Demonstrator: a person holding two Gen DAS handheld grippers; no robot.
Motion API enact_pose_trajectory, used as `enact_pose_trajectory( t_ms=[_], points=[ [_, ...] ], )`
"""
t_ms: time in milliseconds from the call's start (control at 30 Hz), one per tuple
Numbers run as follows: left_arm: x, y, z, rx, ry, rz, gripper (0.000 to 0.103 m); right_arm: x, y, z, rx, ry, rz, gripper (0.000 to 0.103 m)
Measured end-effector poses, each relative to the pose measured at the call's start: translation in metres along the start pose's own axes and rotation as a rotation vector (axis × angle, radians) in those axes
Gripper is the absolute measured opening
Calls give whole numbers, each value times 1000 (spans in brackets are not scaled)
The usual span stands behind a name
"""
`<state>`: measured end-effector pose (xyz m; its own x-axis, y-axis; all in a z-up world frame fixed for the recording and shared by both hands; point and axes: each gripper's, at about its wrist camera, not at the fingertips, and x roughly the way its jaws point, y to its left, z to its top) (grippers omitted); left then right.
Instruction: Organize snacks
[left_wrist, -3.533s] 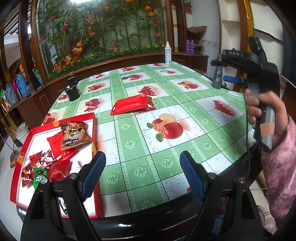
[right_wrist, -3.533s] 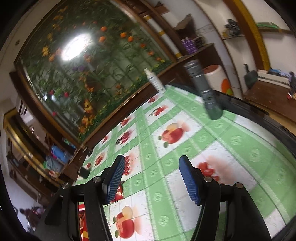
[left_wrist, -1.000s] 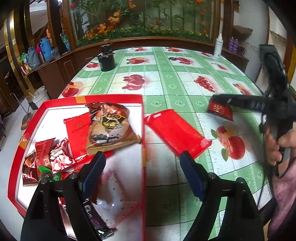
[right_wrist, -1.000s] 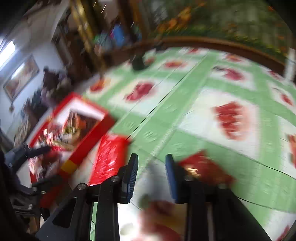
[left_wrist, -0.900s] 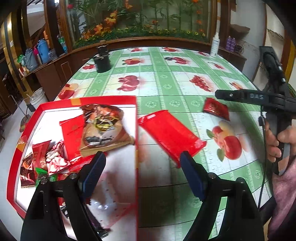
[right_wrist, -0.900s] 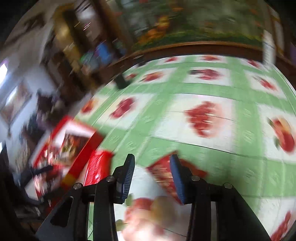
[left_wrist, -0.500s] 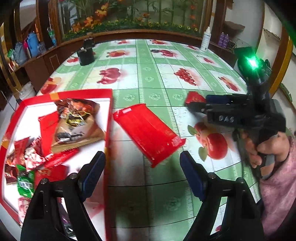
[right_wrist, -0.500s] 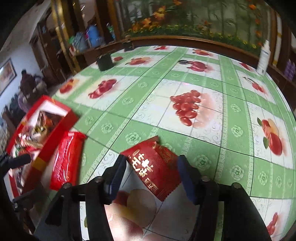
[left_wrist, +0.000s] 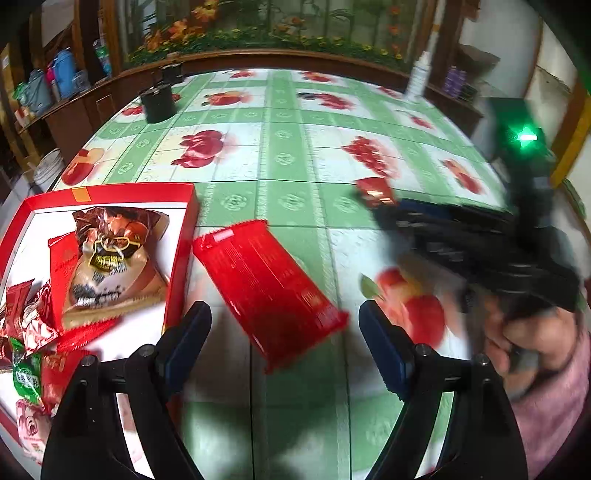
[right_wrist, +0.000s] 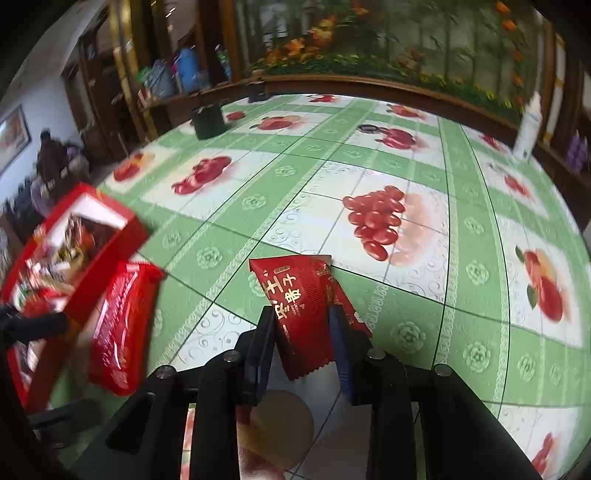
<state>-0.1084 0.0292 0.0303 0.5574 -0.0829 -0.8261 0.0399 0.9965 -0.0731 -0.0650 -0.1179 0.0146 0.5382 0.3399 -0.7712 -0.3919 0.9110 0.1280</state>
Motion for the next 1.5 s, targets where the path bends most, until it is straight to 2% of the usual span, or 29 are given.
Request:
enact_pose_trajectory(
  t_ms=[67,167,200,333,467,533,600,700,767,833,900,933,967,1167,1267,1400,1433,1500],
  points=[
    [10,2,5,-36,22,3,83,-2,-15,2,86,-1,22,27],
    [27,4,7,-71,48,25,83,-4,-27,3,152,-3,21,27],
    [28,3,8,-61,25,42,83,-5,-28,4,160,-4,22,27],
    [32,-12,8,23,-10,6,83,-4,-28,5,171,-6,20,27],
    [31,-33,6,152,-5,-105,79,-5,-36,5,211,-9,33,28],
    [30,-35,4,170,4,-78,79,-6,-39,4,224,-10,32,28],
    [30,-28,6,143,18,-38,79,-6,-38,4,218,-8,25,28],
    [32,-25,9,120,24,-28,79,-4,-34,4,198,-6,8,28],
    [33,-28,7,144,18,-2,80,-3,-33,4,192,-2,2,28],
    [33,-29,5,159,5,-11,80,-2,-32,4,186,-2,-7,29],
    [32,-30,5,162,0,-18,74,-1,-30,3,175,-6,-20,29],
    [30,-31,5,168,-10,-21,57,-1,-29,3,169,-9,-27,29],
    [29,-33,6,176,-17,-28,47,-1,-27,3,159,-13,-38,28],
    [26,-34,2,182,-20,-39,45,-1,-23,2,122,-32,-78,26],
    [19,-32,-5,172,-20,-64,45,-3,-30,1,146,-45,-82,25],
    [8,-26,-15,132,-14,-130,45,-10,-46,1,222,-88,-59,15],
    [5,-25,-18,132,-16,-132,45,-10,-49,0,236,-92,-57,10],
    [2,-24,-24,139,-14,-133,45,-8,-55,-2,261,-78,-74,9]
  ],
)
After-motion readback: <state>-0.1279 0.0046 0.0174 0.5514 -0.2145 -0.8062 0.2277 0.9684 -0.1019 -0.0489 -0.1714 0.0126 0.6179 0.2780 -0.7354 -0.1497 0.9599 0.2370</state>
